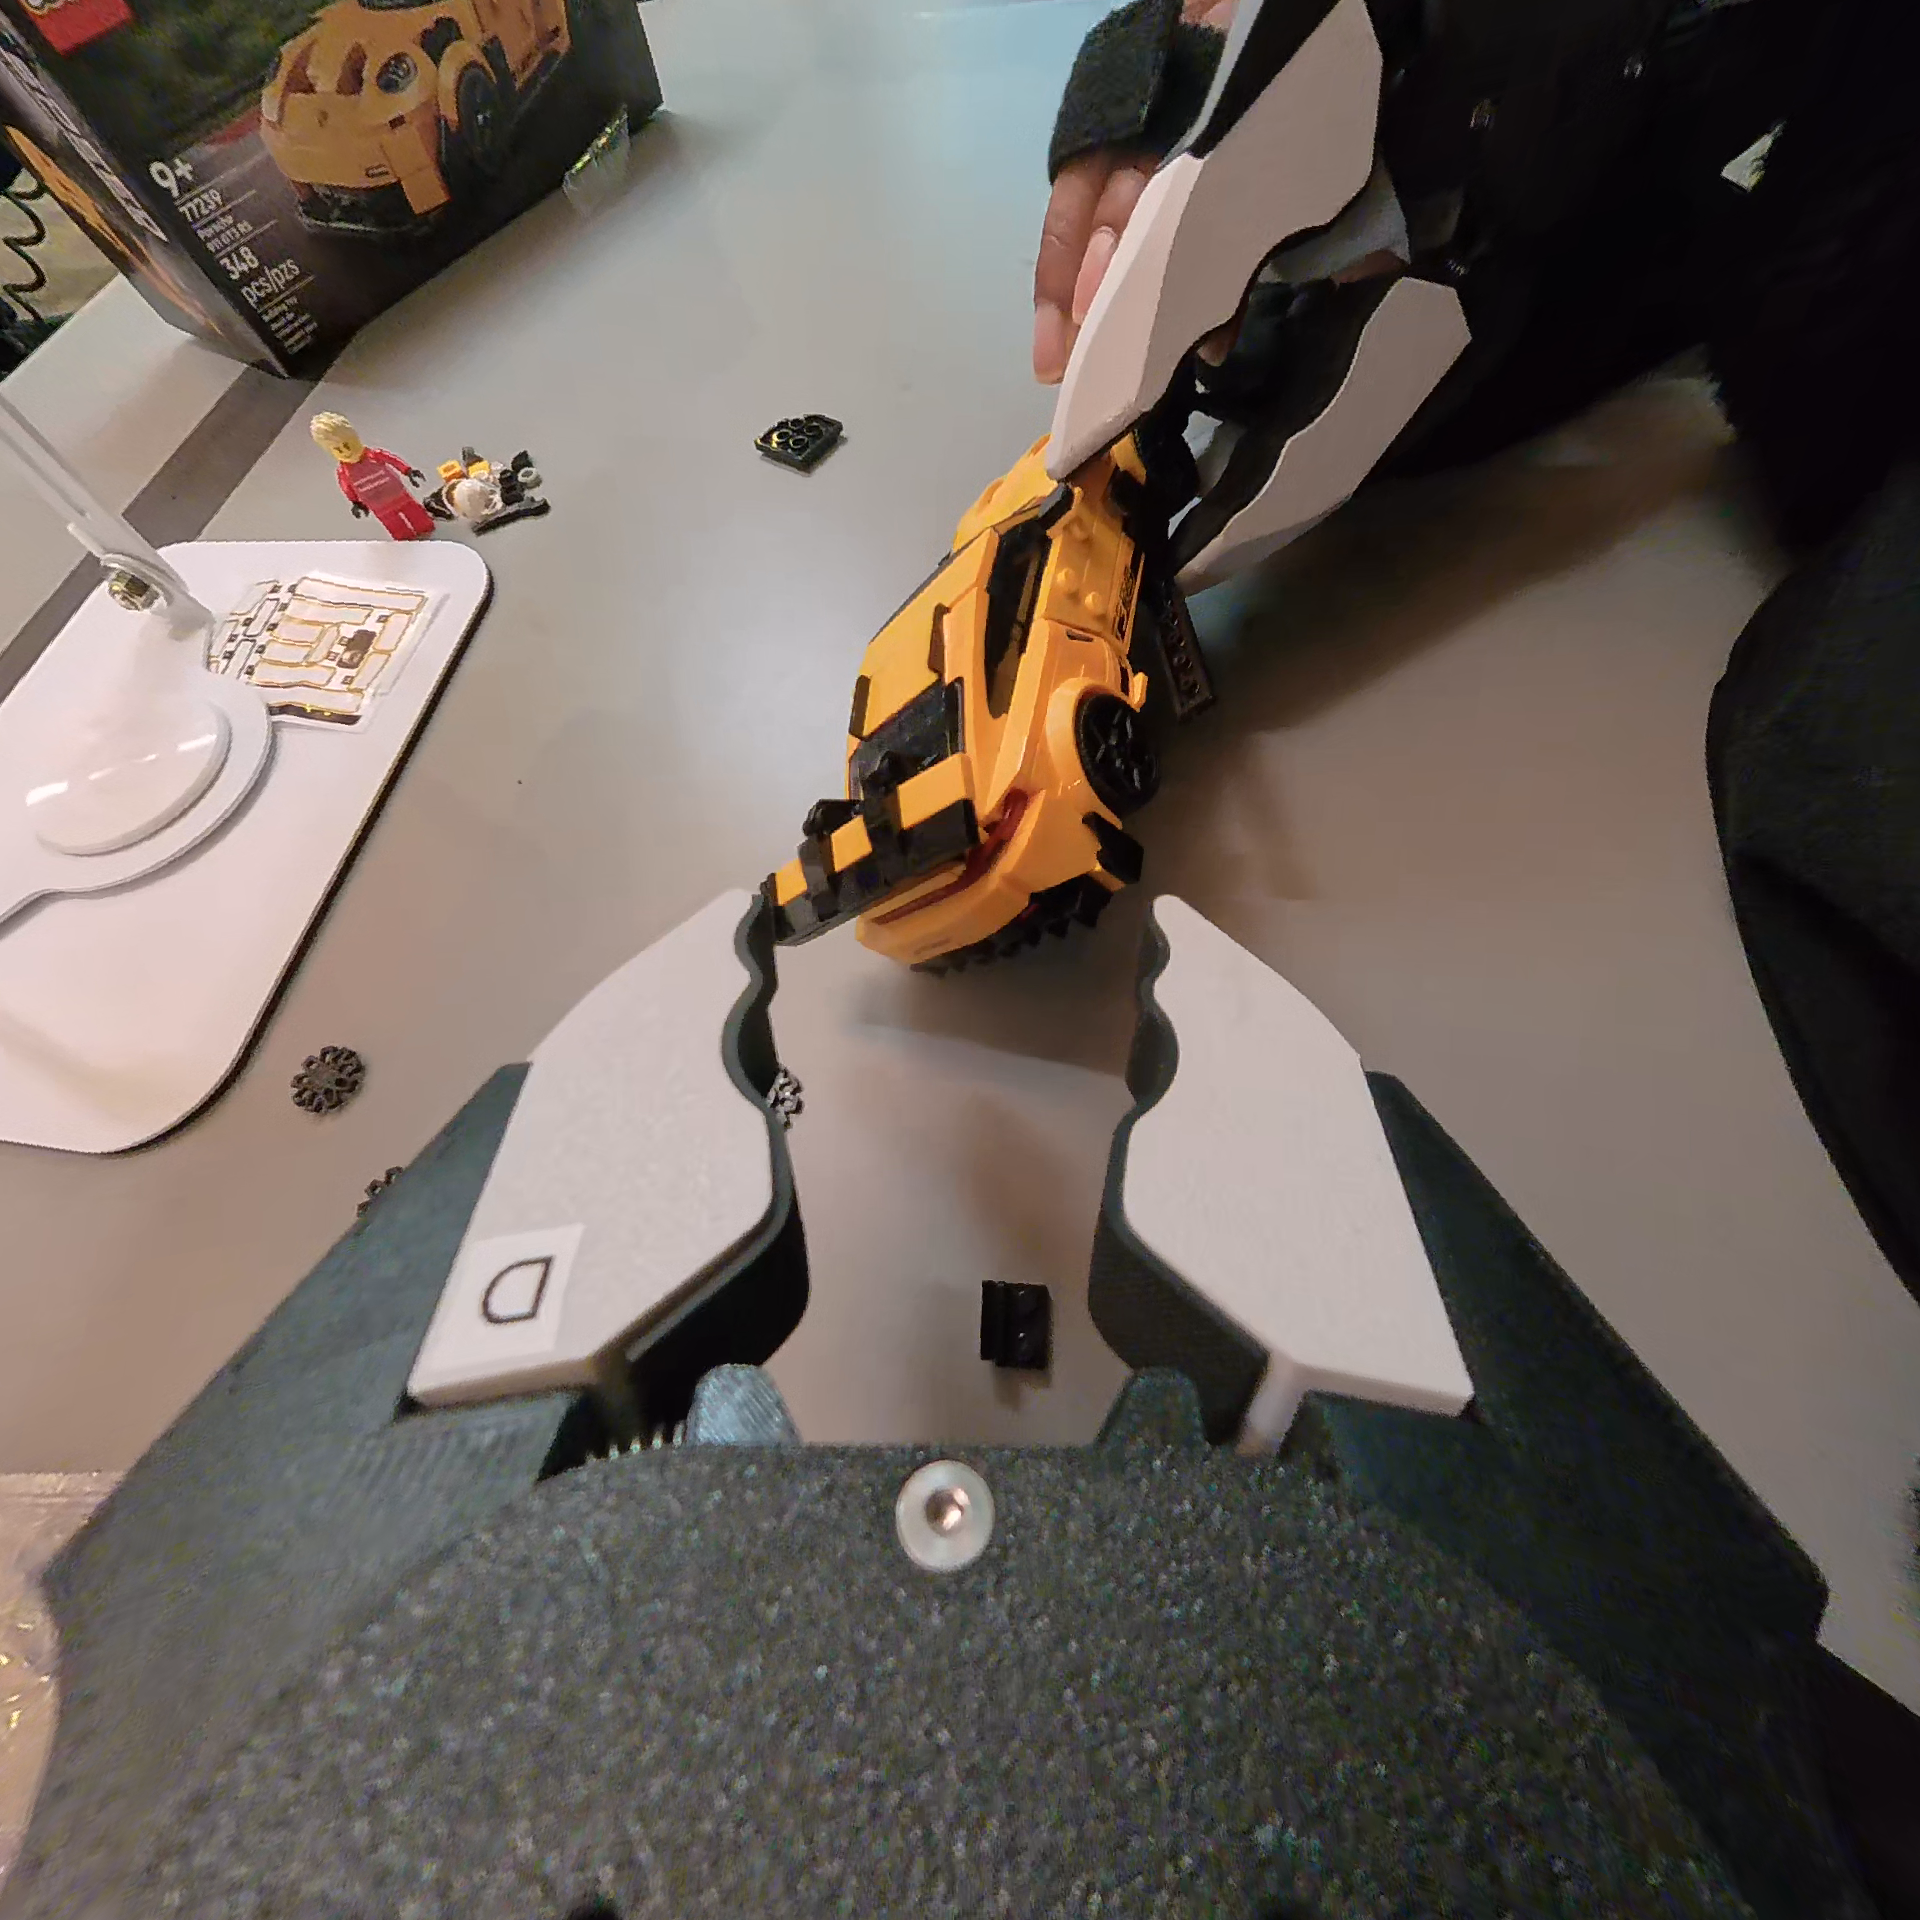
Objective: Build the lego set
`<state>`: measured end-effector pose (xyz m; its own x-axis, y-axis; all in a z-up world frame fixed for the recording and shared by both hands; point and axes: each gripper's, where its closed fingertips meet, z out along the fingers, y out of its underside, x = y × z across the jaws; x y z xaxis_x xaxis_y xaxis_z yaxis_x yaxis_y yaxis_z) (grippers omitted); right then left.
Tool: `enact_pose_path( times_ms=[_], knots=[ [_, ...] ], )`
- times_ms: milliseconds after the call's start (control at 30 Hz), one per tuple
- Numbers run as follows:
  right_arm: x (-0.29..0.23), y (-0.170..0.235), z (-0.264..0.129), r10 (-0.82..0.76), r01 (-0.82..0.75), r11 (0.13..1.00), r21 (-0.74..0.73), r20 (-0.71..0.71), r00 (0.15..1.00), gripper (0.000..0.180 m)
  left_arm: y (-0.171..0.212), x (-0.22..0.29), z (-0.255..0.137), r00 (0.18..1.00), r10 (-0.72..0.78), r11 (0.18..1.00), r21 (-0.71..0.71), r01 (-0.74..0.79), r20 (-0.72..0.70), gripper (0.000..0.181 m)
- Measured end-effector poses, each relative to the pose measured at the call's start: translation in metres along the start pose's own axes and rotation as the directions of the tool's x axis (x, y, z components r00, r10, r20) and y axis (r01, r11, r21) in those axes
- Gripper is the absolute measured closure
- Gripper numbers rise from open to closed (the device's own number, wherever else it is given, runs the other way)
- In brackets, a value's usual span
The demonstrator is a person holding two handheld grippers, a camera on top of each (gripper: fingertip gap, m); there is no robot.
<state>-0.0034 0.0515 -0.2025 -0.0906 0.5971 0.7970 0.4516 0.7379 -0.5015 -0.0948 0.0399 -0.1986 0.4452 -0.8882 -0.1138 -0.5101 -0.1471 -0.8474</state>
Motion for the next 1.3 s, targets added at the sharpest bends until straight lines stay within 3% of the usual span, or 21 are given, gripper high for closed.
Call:
enact_pose_path(
  times_ms=[533, 900, 1100, 1300],
  knots=[
    [-0.001, 0.000, -0.001, 0.017, -0.017, 1.000, 0.002, -0.001, 1.000, 0.148, -0.004, 0.003, 0.001, 1.000, 0.017, 0.999, 0.033, -0.017, -0.006, 0.116],
    [0.010, 0.003, 0.004, 0.177, -0.174, 0.984, -0.041, 0.081, 0.981, 0.148, -0.008, -0.002, -0.001, 0.999, 0.024, 1.000, 0.008, -0.025, 0.029, 0.116],
    [0.019, 0.011, 0.011, 0.322, -0.306, 0.946, -0.110, 0.191, 0.927, 0.148, -0.009, -0.009, -0.003, 0.998, 0.014, 1.000, -0.012, -0.014, 0.061, 0.116],
    [0.029, 0.024, 0.021, 0.520, -0.466, 0.854, -0.233, 0.328, 0.789, 0.147, -0.009, -0.013, -0.003, 0.998, -0.008, 0.999, -0.037, 0.011, 0.057, 0.116]
  ],
)
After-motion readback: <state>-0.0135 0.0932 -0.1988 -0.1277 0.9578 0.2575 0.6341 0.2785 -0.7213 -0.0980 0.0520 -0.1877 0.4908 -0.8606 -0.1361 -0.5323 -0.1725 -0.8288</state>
